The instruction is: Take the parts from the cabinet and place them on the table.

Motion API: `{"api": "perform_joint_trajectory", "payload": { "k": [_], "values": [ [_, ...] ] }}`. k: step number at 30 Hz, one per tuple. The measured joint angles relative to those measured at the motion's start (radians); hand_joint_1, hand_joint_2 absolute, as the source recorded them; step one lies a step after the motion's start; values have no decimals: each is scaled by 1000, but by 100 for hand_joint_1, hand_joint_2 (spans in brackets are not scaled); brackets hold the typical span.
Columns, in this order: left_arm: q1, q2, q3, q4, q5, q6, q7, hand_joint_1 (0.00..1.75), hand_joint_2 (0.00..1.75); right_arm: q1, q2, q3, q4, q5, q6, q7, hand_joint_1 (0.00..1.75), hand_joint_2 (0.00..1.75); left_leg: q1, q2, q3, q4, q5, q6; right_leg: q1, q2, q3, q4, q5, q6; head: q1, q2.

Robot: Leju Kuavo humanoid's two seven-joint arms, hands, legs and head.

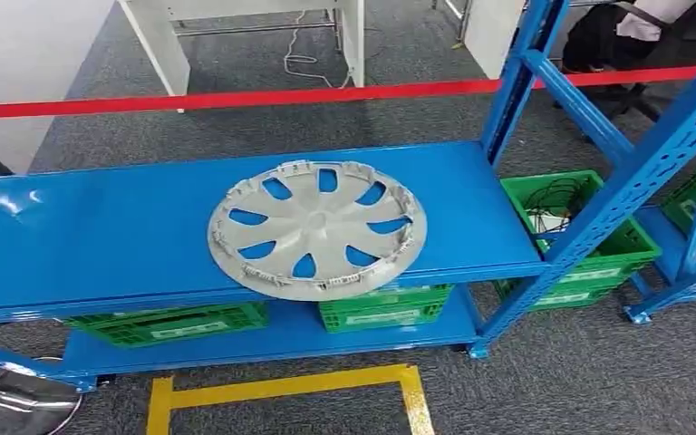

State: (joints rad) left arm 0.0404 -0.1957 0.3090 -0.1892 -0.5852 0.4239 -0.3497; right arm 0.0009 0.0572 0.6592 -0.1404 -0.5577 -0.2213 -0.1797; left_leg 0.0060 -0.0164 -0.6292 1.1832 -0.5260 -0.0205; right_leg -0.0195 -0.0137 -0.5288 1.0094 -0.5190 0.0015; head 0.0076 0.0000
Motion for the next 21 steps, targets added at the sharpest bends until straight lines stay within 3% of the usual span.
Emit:
{"api": "perform_joint_trajectory", "payload": {
  "k": [1,2,3,4,5,14,18,20,21],
  "values": [
    [0,-2,1,-4,0,35,-16,0,0,-1,5,-1,0,-5,-13,-8,0,0,-1,3,46,-94,45,5,0,-2,5,0,-2,3,0,0],
    [-1,-2,4,-7,0,51,-24,0,0,-1,9,-1,0,-7,-21,-12,0,0,-3,10,76,-155,51,12,0,-4,5,-1,-4,5,0,0],
    [-5,-4,6,-8,0,54,-27,0,0,-3,11,-1,0,-7,-23,-15,0,0,-8,10,81,-174,42,15,7,-5,5,4,-9,12,-2,0],
    [-7,-6,7,-12,0,58,-28,0,0,-3,15,-2,0,-8,-26,-16,0,0,-6,9,79,-176,47,14,9,-7,3,6,-11,14,1,0],
    [-5,-10,7,-13,-1,59,-29,0,0,-2,15,-2,0,-8,-28,-16,0,0,-6,9,80,-174,46,10,9,-6,2,4,-10,-2,1,0],
    [0,-15,10,-20,-1,69,-35,0,0,-2,18,-2,0,-9,-28,-19,0,0,-9,9,80,-173,42,23,6,-5,7,-14,-4,17,2,0],
    [3,-21,27,-37,20,218,-167,0,0,-1,21,-8,0,-29,-43,-86,0,0,-9,9,80,-172,42,24,6,-5,9,-14,-3,20,2,0],
    [5,-24,50,-54,-7,263,-205,0,0,-1,23,-9,0,-33,-48,-115,0,0,-9,9,80,-172,42,24,6,-5,12,-14,-3,22,2,0],
    [12,-30,66,-76,-56,269,-205,0,175,0,25,-9,0,-34,-51,-123,0,0,-9,9,80,-172,42,24,6,-5,11,-14,-3,22,2,0]
  ]
}}
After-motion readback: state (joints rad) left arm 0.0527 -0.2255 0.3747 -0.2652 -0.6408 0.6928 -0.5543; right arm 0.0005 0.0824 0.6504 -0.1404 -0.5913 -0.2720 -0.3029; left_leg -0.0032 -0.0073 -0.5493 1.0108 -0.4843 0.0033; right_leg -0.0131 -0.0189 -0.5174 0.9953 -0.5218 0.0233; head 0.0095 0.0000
